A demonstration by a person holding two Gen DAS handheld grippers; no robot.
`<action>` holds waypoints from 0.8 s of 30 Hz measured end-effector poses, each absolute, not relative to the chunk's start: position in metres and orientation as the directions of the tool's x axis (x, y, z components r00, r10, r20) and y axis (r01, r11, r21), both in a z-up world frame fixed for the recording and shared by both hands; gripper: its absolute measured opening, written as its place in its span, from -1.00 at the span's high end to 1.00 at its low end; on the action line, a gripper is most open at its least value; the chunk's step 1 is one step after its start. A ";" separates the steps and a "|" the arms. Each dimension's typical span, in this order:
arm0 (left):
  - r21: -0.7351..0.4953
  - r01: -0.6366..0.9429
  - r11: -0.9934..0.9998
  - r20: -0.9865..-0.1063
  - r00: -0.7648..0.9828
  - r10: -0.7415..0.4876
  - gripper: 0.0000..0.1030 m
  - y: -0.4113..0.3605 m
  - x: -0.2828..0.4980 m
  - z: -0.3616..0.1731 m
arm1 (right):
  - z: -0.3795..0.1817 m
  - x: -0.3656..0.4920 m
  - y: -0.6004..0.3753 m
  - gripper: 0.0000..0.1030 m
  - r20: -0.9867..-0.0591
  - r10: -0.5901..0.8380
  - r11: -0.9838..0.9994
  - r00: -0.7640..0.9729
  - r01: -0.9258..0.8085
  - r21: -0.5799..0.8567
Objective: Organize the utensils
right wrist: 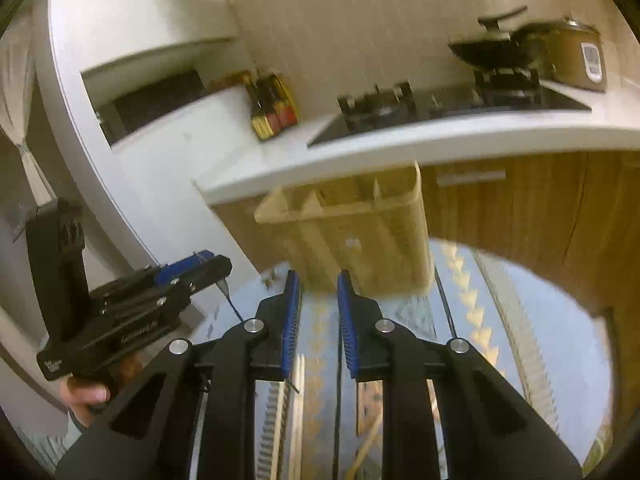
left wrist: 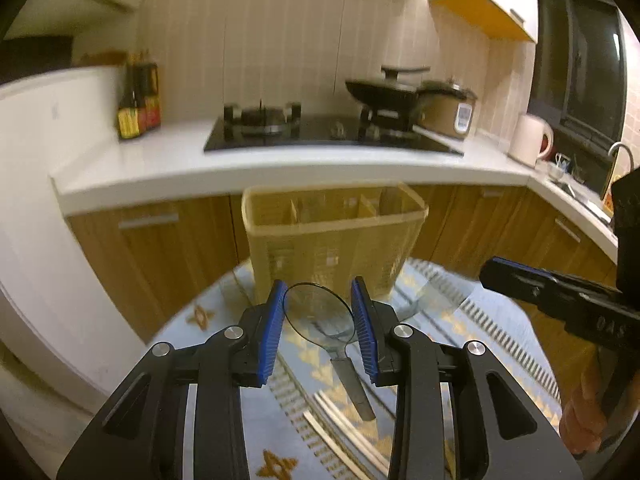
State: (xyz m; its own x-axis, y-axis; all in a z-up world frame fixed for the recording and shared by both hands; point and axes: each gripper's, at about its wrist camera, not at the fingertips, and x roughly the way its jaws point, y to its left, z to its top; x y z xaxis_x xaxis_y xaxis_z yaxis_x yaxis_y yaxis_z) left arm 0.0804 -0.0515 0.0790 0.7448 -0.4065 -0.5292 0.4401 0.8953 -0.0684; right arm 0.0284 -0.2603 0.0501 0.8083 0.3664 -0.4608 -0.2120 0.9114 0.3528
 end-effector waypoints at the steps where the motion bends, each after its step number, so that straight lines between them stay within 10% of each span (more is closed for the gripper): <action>1: -0.060 0.435 0.898 -0.521 0.754 -0.400 0.39 -0.052 0.082 0.084 | 0.054 0.033 -0.261 0.67 -0.468 0.357 0.915 0.809 -0.202 0.348; 6: -0.076 0.424 0.902 -0.517 0.757 -0.400 0.39 -0.040 0.089 0.092 | 0.048 0.045 -0.271 0.63 -0.524 0.374 0.906 0.765 -0.181 0.383; 11: -0.114 0.399 0.910 -0.543 0.742 -0.393 0.39 -0.024 0.099 0.079 | 0.005 0.062 -0.283 -0.01 -0.652 0.344 0.908 0.675 -0.062 0.414; 24: -0.120 0.391 0.913 -0.573 0.723 -0.385 0.39 -0.013 0.106 0.061 | -0.051 0.129 -0.252 -0.01 -0.779 0.349 0.922 0.522 -0.044 0.384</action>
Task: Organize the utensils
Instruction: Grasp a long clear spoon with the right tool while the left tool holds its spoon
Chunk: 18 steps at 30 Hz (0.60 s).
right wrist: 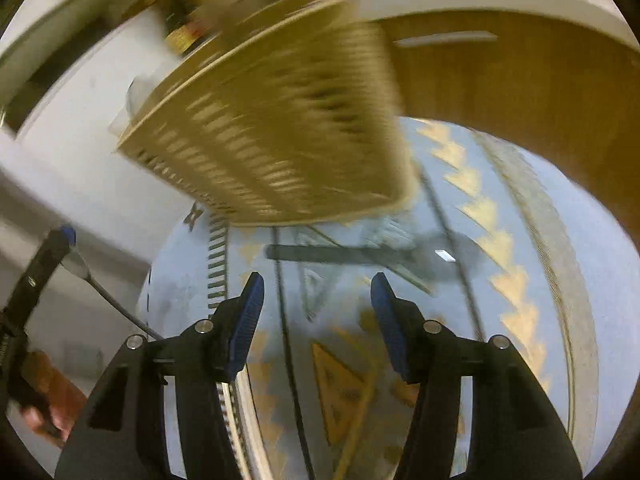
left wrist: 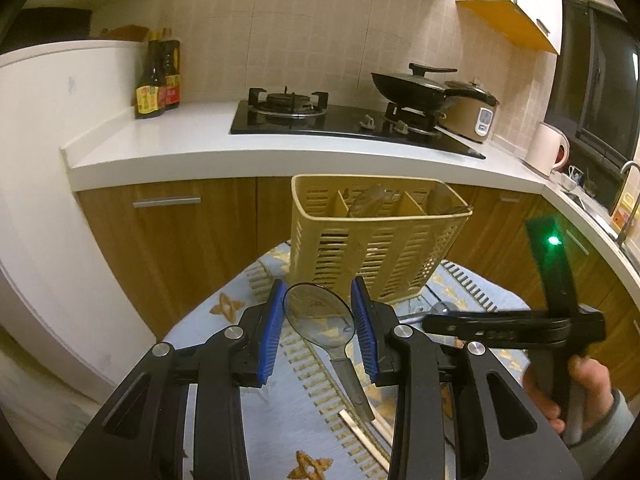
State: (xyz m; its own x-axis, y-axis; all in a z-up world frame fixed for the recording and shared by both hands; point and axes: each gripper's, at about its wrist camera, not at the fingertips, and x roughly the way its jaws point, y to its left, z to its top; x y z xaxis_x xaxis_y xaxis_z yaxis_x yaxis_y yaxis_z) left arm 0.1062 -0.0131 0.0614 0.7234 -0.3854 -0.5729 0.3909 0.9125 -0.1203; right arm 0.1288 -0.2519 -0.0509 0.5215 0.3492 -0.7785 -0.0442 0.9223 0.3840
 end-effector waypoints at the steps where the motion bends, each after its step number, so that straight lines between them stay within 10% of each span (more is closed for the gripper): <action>1: -0.117 0.390 0.913 -0.575 0.723 -0.382 0.39 -0.012 0.106 0.061 | -0.052 0.136 -0.245 -0.01 -0.785 0.346 0.931 0.514 -0.083 0.356; 6: -0.087 0.379 0.921 -0.577 0.735 -0.357 0.39 -0.005 0.105 0.058 | -0.061 0.156 -0.218 -0.01 -0.842 0.222 0.962 0.492 -0.253 0.105; 18: -0.132 0.357 0.925 -0.605 0.710 -0.360 0.39 0.003 0.120 0.043 | -0.077 0.176 -0.232 -0.01 -0.924 0.213 0.922 0.316 -0.379 0.083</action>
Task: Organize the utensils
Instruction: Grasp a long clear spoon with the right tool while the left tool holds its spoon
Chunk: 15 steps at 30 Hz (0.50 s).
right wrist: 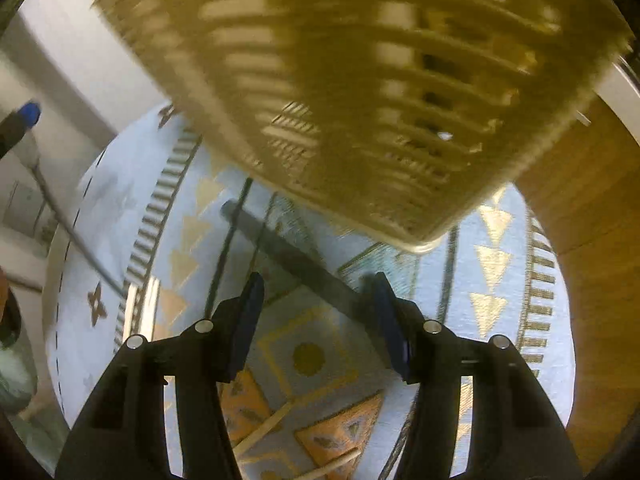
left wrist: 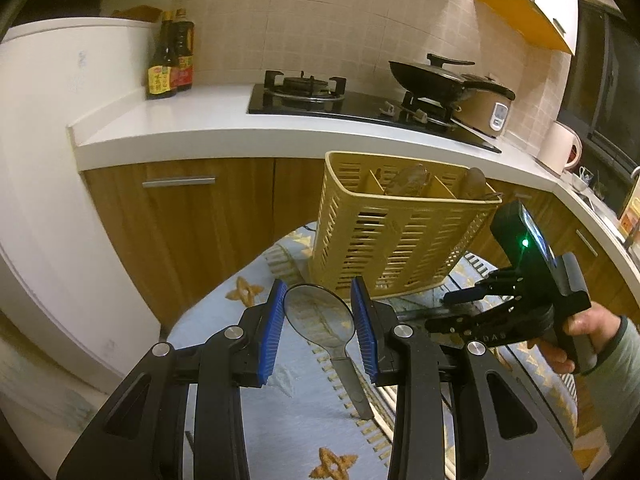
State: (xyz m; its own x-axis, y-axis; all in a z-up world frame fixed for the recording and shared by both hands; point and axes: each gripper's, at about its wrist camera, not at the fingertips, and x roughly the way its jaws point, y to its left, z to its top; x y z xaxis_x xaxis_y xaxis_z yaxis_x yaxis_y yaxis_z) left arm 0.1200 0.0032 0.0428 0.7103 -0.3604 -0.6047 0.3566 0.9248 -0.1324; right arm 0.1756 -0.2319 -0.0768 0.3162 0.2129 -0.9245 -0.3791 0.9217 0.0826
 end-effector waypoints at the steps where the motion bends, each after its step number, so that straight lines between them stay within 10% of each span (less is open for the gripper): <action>1: -0.131 0.357 0.925 -0.604 0.711 -0.360 0.39 0.003 0.120 0.043 | -0.077 0.174 -0.230 -0.01 -0.928 0.216 0.919 0.303 -0.383 0.088; 4: -0.137 0.357 0.924 -0.603 0.710 -0.364 0.38 0.004 0.120 0.042 | -0.076 0.167 -0.221 0.43 -0.932 0.276 0.898 0.233 -0.408 0.164; 15: -0.138 0.356 0.924 -0.602 0.710 -0.364 0.38 0.003 0.118 0.041 | -0.081 0.169 -0.162 0.43 -0.959 0.115 0.879 0.260 -0.477 -0.024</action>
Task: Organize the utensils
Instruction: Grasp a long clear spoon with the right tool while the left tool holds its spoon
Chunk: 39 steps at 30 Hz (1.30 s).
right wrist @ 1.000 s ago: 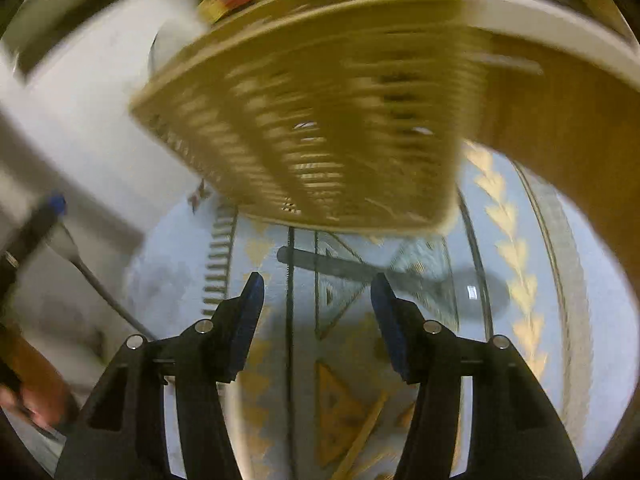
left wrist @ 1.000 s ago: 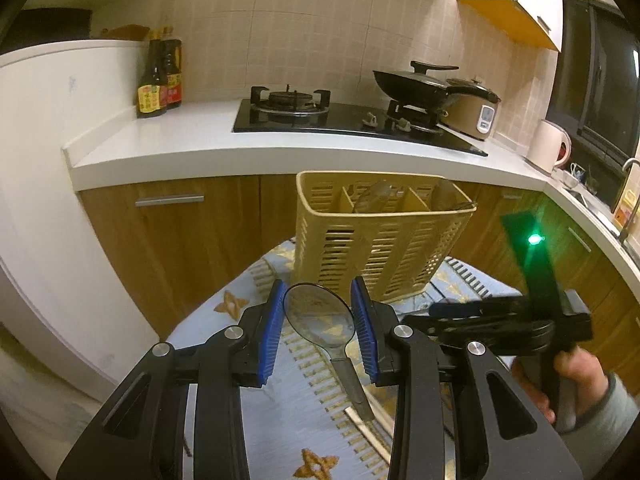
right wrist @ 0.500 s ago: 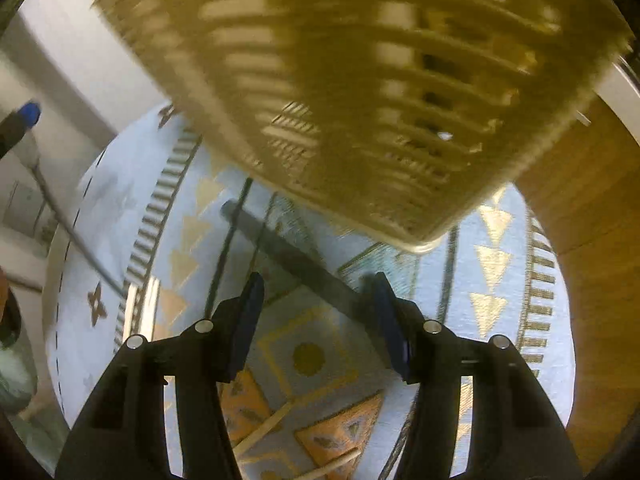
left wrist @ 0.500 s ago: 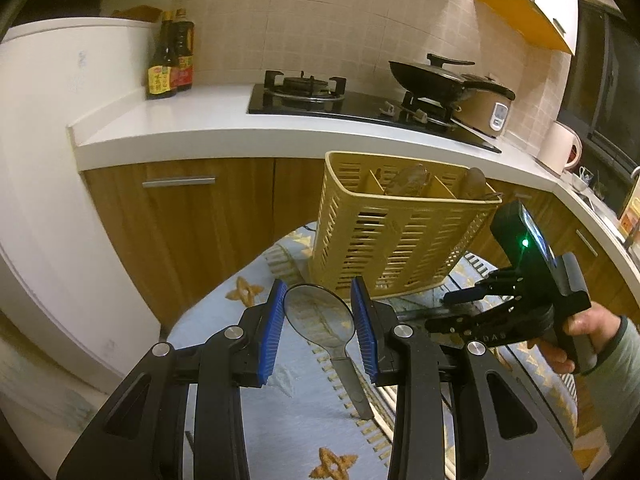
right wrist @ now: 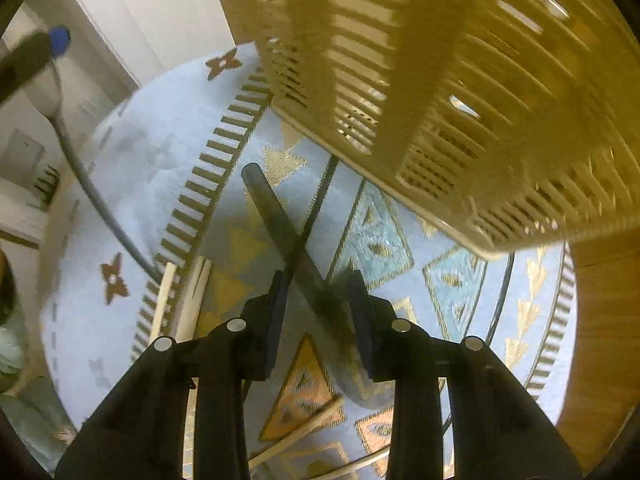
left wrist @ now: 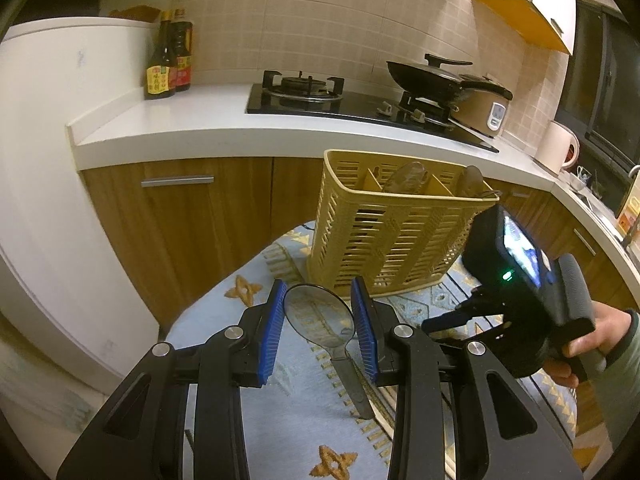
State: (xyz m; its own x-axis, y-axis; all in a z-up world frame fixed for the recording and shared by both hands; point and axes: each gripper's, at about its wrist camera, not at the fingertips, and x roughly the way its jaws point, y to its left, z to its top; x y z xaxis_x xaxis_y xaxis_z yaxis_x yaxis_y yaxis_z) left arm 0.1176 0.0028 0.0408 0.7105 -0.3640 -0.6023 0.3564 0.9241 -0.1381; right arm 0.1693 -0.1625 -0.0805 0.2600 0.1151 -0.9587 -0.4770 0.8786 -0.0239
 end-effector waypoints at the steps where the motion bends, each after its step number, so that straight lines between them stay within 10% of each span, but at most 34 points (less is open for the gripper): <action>1: -0.140 0.356 0.924 -0.602 0.710 -0.365 0.38 0.003 0.117 0.041 | -0.082 0.172 -0.154 0.43 -0.959 0.102 0.875 0.263 -0.483 -0.040; 6: -0.140 0.356 0.924 -0.603 0.710 -0.365 0.38 0.004 0.116 0.040 | -0.084 0.175 -0.132 0.48 -0.961 0.038 0.851 0.275 -0.513 -0.113; 12: -0.133 0.365 0.921 -0.587 0.720 -0.370 0.39 0.002 0.113 0.047 | -0.074 0.161 -0.121 1.00 -0.944 0.087 0.854 0.318 -0.512 -0.094; 21: -0.096 0.382 0.919 -0.550 0.749 -0.369 0.39 -0.005 0.108 0.070 | -0.035 0.146 -0.163 1.00 -0.885 0.281 0.878 0.371 -0.473 0.080; 31: -0.104 0.389 0.915 -0.565 0.735 -0.376 0.39 -0.005 0.112 0.063 | -0.071 0.149 -0.173 0.57 -0.966 0.168 0.838 0.198 -0.544 0.035; 35: -0.110 0.388 0.915 -0.571 0.729 -0.378 0.38 -0.003 0.116 0.059 | -0.075 0.158 -0.162 -0.07 -0.969 0.148 0.826 0.200 -0.564 0.010; 39: -0.115 0.386 0.915 -0.575 0.726 -0.378 0.38 0.000 0.118 0.055 | -0.087 0.170 -0.144 0.10 -0.978 0.112 0.809 0.176 -0.587 -0.013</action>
